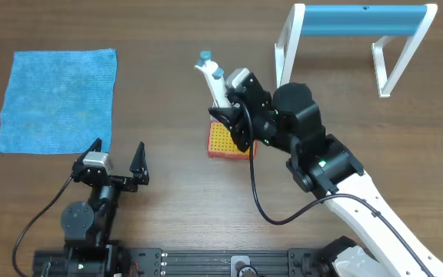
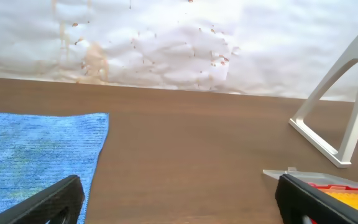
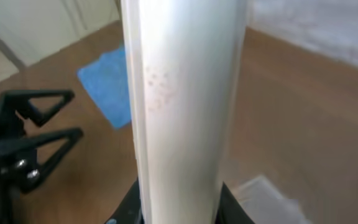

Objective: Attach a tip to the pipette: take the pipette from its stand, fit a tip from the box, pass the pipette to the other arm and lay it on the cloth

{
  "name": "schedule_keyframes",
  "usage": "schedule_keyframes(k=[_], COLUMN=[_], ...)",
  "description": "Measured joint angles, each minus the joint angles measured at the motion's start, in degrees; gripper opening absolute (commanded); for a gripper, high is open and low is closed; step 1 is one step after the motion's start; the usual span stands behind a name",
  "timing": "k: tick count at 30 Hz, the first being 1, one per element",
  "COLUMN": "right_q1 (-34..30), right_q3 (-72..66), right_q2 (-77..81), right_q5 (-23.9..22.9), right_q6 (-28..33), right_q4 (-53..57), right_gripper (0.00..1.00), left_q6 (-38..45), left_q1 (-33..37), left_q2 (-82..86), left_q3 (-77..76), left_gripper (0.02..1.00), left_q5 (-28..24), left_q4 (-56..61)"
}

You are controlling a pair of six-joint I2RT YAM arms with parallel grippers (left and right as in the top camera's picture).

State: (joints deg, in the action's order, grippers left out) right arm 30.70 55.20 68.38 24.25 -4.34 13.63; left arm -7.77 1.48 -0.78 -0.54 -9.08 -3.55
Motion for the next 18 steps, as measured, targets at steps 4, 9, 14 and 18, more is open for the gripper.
schedule_keyframes(k=[4,9,14,18], right_q1=[0.0,0.0,0.0,0.0], right_q3=[0.0,0.0,0.0,0.0], right_q2=[0.4,0.4,0.4,0.4], right_q5=[1.9,3.9,4.4,4.4], right_q6=[-3.2,-7.5,-18.4,-24.5], right_q4=[1.4,1.1,0.2,-1.4], right_gripper=[0.071,0.071,0.073,0.069], left_q6=[0.0,0.0,0.0,0.0], left_q1=[0.0,0.0,0.0,0.0], left_q2=[0.0,0.0,0.0,0.0], left_q3=[0.0,0.0,0.0,0.0], left_gripper=[0.996,0.996,0.996,0.996], left_q5=[0.0,0.0,0.0,0.0], left_q4=[0.0,0.0,0.0,0.0])
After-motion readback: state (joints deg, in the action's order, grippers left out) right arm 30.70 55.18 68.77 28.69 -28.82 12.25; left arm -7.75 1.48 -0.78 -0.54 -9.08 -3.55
